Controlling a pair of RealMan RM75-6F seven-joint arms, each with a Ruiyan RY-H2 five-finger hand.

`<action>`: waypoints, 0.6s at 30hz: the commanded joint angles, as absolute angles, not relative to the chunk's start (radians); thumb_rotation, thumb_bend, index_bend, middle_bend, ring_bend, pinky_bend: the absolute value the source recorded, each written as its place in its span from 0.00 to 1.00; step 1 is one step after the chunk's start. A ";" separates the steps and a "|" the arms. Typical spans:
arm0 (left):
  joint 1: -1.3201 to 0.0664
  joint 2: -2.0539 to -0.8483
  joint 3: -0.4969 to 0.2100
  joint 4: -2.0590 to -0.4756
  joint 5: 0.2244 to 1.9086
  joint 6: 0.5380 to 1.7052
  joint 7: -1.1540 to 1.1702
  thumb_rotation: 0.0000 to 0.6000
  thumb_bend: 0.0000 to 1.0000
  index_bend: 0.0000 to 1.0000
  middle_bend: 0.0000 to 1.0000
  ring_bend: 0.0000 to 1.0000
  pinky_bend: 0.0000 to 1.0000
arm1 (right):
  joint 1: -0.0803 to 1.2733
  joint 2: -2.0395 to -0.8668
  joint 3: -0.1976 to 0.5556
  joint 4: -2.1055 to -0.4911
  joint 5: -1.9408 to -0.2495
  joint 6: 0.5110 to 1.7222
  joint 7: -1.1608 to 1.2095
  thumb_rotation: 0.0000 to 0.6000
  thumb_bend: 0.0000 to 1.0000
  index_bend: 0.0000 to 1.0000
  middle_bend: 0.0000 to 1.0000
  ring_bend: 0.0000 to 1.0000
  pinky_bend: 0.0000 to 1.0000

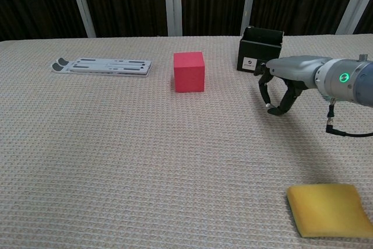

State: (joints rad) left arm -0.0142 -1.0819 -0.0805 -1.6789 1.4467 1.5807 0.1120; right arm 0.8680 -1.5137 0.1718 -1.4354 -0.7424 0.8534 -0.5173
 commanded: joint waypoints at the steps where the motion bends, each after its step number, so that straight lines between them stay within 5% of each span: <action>1: -0.013 -1.082 -0.080 -1.679 1.447 1.582 0.112 1.00 0.21 0.19 0.00 0.00 0.04 | 0.869 -1.487 0.185 -1.468 -0.716 0.850 -0.510 1.00 0.34 0.64 0.11 0.17 0.08; 18: -0.014 -1.083 -0.080 -1.681 1.446 1.581 0.120 1.00 0.21 0.19 0.00 0.00 0.04 | 0.891 -1.455 0.184 -1.490 -0.617 0.816 -0.499 1.00 0.34 0.64 0.11 0.17 0.08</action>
